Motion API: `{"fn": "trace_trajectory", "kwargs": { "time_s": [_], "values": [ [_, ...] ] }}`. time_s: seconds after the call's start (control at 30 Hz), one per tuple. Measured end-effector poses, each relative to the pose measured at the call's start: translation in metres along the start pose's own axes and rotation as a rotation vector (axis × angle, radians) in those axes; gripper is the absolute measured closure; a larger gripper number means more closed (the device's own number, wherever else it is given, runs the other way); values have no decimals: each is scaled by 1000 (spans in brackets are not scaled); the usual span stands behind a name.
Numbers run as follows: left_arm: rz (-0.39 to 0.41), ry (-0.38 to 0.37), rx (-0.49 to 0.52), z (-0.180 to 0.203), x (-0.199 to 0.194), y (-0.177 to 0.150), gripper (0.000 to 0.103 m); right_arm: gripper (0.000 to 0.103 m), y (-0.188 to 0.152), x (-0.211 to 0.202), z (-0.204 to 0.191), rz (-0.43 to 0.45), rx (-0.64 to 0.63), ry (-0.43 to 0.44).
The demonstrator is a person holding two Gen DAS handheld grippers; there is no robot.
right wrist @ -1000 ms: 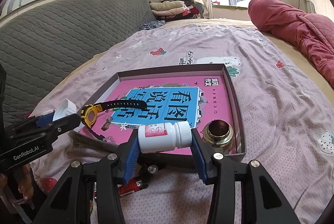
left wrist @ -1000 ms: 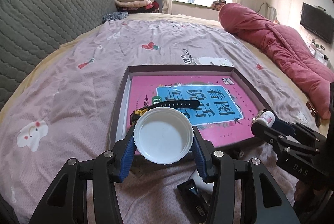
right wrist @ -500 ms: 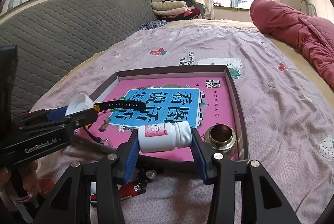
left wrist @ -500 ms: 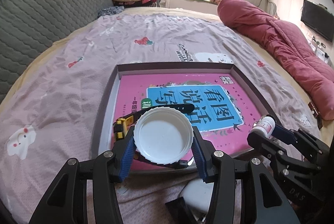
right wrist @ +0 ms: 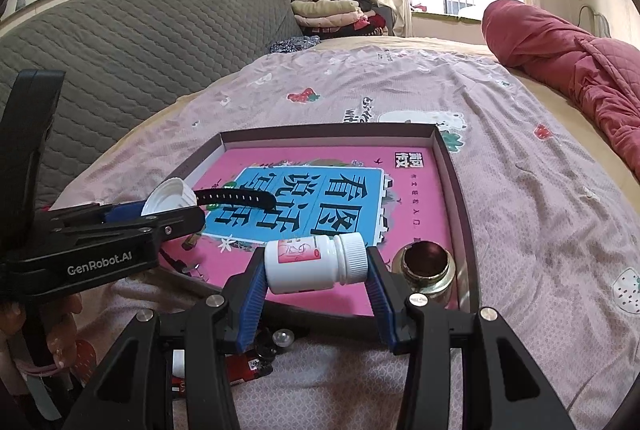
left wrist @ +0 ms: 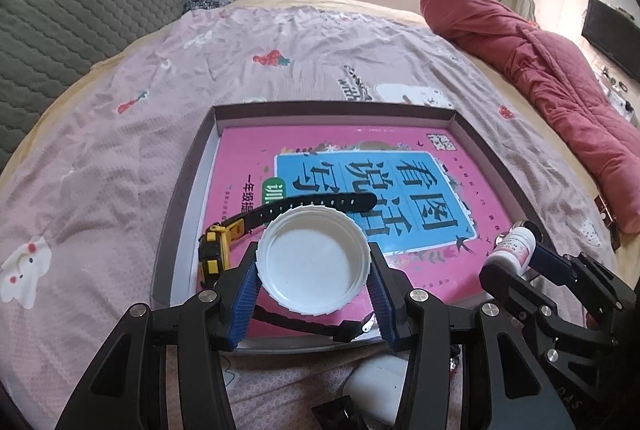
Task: Organize rigid objects
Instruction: 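Carry the bottle cap over the tray with the left gripper while the right carries the pill bottle there, then release the cap on the book with the left gripper while the right releases the pill bottle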
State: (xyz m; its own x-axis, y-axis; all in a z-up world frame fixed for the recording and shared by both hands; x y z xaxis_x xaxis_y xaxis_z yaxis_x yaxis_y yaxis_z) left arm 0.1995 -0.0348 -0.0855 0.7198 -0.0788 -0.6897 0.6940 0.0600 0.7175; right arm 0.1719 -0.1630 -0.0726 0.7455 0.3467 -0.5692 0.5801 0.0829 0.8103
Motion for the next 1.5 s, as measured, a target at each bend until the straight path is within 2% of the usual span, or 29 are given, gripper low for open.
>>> {"fn": "trace_trajectory", "kwargs": {
  "time_s": [0.47, 0.77, 1.13, 1.5],
  "values": [
    [-66, -3, 21, 6, 16, -12, 52, 56, -5, 5, -1, -17, -7, 2],
    [-128, 2, -2, 6, 29, -18, 51, 56, -6, 9, -4, -28, -38, -12],
    [-138, -4, -18, 5, 28, -21, 51, 56, -7, 20, 0, -114, -35, -35],
    [-117, -7, -11, 7, 21, -18, 50, 56, -6, 18, 0, -124, -39, -38]
  ]
}}
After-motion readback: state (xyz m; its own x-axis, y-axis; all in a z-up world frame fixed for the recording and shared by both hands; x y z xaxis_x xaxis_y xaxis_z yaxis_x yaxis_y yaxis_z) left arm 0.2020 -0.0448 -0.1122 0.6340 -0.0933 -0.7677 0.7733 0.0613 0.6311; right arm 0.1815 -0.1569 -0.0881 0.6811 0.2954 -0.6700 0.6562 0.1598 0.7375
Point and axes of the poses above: each gripper's, at about its wrist camera, not at the fingertips, and x roughly the way its jaws point, z to its right, y to its top, the point moved 10 cm from there along x, roughly the way its jaws point, and after that the axes turned 5 degrees about z, right-handed, at the moved point
